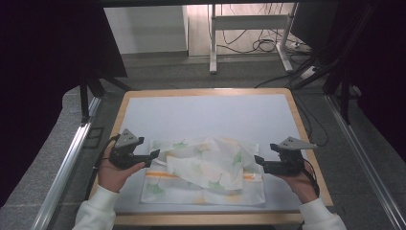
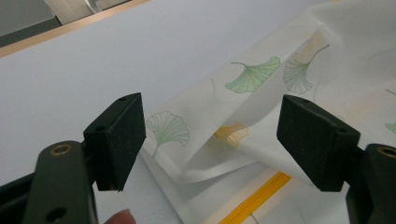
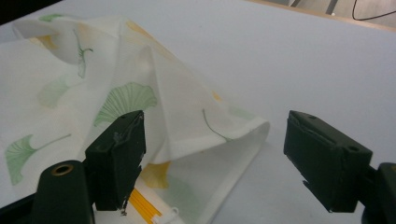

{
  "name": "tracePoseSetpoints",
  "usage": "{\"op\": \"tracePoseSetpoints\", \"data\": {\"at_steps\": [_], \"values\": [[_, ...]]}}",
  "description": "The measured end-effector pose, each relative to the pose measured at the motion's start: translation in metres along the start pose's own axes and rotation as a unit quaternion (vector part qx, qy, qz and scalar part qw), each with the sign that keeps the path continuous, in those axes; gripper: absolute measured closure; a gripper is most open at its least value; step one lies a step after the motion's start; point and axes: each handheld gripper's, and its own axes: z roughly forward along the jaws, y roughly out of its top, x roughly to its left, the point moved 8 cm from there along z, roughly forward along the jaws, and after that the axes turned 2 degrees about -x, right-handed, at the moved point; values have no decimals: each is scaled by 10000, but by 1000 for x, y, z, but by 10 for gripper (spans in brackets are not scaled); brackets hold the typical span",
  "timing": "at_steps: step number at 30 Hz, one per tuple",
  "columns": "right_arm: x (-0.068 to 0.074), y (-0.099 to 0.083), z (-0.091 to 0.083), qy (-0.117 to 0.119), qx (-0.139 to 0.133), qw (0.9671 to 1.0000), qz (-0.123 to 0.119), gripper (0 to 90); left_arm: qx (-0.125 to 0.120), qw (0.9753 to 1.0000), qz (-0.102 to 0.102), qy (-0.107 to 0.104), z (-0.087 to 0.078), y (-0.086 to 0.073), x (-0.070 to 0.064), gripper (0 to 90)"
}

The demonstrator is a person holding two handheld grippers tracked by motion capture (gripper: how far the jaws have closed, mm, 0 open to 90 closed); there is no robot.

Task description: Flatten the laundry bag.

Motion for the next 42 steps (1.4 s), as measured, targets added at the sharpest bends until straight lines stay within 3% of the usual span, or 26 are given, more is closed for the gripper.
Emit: {"op": "tracePoseSetpoints", "data": {"at_steps": [7,10,14,17,21,27,34,42], "values": [[-5,-6,3,8,88,10000,24,218,14,10000,-83,-17,1,-11,-5,250],[-4,-7,6,-11,171,9998,-79,221,73,10000,-49,-38,3,-16,-7,250],[2,-10,6,22,254,9994,-229,227,2,9997,-175,-165,5,-20,-13,277],[4,-11,3,33,269,9993,-259,234,-27,9999,-98,-134,6,-21,-15,292],[5,-10,0,64,219,9993,-307,252,-85,9996,-151,-216,7,-19,-15,294],[10,-6,1,153,204,9989,-391,278,-29,9997,-28,-254,7,-22,-18,293],[20,7,-8,212,19,9985,-503,291,48,9989,39,-462,8,-25,-28,292],[24,2,-1,270,161,9981,-536,291,173,9981,309,-509,8,-32,-42,281]]}}
